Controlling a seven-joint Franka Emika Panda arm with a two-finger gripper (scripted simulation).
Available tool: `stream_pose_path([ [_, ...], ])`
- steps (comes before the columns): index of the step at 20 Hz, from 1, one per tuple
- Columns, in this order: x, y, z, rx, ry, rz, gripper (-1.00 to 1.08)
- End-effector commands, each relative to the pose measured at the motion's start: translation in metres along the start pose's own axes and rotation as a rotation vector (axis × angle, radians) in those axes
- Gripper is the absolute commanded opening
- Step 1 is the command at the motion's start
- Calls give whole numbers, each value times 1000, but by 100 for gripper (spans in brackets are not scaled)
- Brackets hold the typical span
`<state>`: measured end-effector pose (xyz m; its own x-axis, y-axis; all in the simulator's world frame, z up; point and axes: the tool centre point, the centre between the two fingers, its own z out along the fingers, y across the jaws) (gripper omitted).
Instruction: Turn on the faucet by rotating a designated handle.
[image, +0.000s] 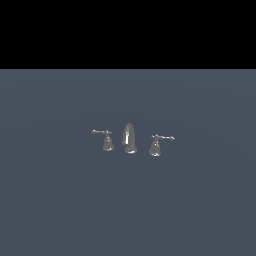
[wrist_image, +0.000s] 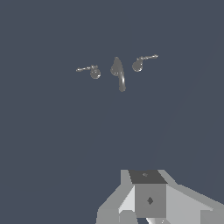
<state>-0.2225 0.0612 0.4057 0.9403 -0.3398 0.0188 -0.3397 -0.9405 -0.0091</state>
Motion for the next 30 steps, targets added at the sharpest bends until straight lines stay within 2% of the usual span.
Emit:
stream_pose_path([
  [1, 4, -11, 13, 0, -1, 56, -100],
  [17, 41, -73, 95, 0, -6, 397, -100],
  [30, 81, -109, 154, 1, -10, 644, -100],
])
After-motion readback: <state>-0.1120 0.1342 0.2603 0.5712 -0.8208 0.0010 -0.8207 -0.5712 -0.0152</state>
